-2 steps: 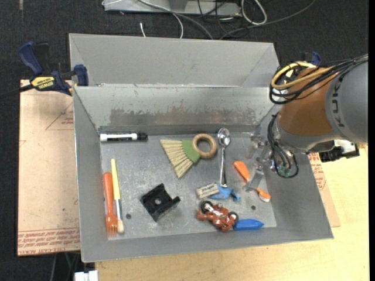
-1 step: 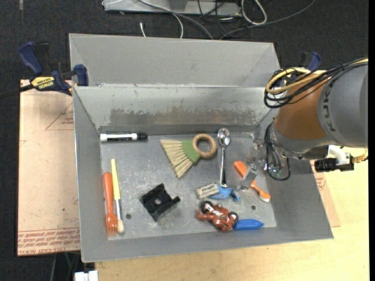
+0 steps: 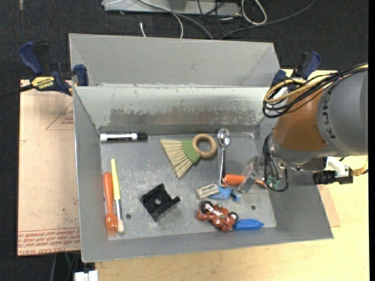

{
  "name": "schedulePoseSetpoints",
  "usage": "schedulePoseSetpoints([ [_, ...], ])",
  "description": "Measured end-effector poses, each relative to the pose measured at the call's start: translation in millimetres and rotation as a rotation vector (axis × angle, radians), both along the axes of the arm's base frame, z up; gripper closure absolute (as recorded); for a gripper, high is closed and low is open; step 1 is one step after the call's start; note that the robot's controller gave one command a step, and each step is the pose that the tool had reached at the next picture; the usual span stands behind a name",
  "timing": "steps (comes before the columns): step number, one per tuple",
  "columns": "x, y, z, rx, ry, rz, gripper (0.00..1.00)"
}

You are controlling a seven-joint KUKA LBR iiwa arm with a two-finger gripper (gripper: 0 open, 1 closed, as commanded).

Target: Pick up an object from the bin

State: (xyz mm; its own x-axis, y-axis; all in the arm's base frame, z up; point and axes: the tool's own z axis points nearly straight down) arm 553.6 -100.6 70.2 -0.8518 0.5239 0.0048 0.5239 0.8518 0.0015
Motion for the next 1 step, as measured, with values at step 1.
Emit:
schedulePoseSetpoints([
  [1,0.0,0.0,0.2,0.000,0.000,0.000,1.00],
])
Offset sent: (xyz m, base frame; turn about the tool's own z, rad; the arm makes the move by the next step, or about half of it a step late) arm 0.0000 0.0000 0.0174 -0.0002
